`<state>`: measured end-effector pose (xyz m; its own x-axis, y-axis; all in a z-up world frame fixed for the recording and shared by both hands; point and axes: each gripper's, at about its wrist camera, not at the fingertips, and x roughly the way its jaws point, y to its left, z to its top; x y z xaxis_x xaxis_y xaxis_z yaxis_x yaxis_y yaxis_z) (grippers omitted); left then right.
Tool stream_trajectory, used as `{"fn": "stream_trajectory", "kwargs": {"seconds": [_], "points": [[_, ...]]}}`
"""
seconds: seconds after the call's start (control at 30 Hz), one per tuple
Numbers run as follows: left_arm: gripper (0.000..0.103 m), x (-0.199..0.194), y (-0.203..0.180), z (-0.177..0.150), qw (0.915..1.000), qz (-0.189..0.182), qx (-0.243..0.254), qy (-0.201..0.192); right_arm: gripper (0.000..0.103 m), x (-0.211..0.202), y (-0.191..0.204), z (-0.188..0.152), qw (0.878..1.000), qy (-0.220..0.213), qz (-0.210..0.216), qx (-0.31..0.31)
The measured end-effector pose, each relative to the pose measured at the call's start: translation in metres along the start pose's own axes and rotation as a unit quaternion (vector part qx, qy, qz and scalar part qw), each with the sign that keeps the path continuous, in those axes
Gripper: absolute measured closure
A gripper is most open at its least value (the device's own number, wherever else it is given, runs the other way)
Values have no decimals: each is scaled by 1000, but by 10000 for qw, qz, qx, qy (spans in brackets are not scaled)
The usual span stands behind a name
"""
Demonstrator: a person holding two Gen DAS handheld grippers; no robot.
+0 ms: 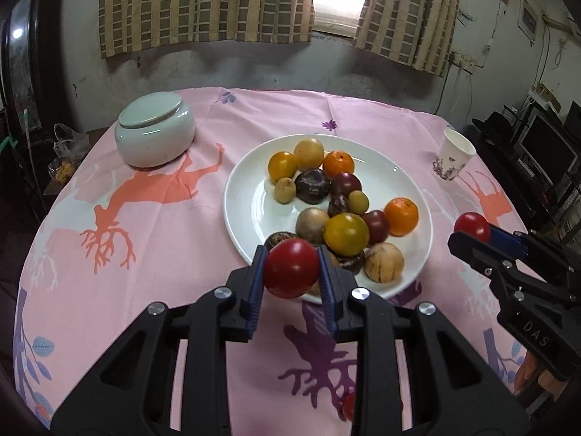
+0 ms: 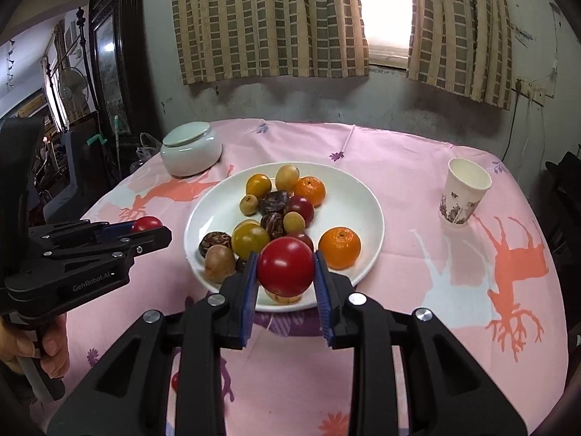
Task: Organize fruits
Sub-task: 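Carry both cherry tomatoes onto the white plate and open both grippers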
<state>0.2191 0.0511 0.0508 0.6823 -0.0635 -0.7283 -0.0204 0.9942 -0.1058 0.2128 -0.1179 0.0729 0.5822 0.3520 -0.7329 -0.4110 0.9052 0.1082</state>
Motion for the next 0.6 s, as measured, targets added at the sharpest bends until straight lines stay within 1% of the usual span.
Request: {"fn": "stream_trajectory", "kwargs": {"seconds": [0.1, 0.2, 0.3, 0.37, 0.4, 0.43, 0.47, 0.5, 0.53, 0.57, 0.6], "points": [[75, 19, 3, 9, 9999, 97, 41, 38, 73, 26, -3, 6, 9999, 107, -52, -51], [75, 40, 7, 17, 9998, 147, -61, 109, 73, 48, -8, 13, 9997, 205, -95, -19], [75, 58, 9, 23, 9993, 260, -150, 215, 73, 67, -17, 21, 9993, 263, -43, 259], [73, 63, 11, 24, 9984, 468, -285, 163, 72, 76, -23, 26, 9981, 279, 131, 538], [68, 63, 13, 25, 9981, 496, -351, 125, 71, 81, -25, 28, 9969, 354, 245, 662], [44, 61, 14, 25, 9978, 515, -420, 82, 70, 85, -28, 29, 9951, 461, 322, 811], [28, 56, 15, 25, 9973, 554, -483, -26, 69, 86, -31, 28, 9937, 515, 317, 948], [28, 50, 16, 24, 9968, 573, -533, -168, 67, 85, -34, 26, 9922, 502, 329, 1090], [28, 46, 17, 24, 9968, 530, -548, -235, 54, 81, -36, 23, 9912, 468, 318, 1194], [28, 43, 17, 24, 9972, 470, -538, -220, 46, 77, -37, 21, 9909, 412, 295, 1246], [28, 39, 17, 22, 9975, 423, -528, -190, 46, 73, -37, 18, 9910, 360, 288, 1254]]}}
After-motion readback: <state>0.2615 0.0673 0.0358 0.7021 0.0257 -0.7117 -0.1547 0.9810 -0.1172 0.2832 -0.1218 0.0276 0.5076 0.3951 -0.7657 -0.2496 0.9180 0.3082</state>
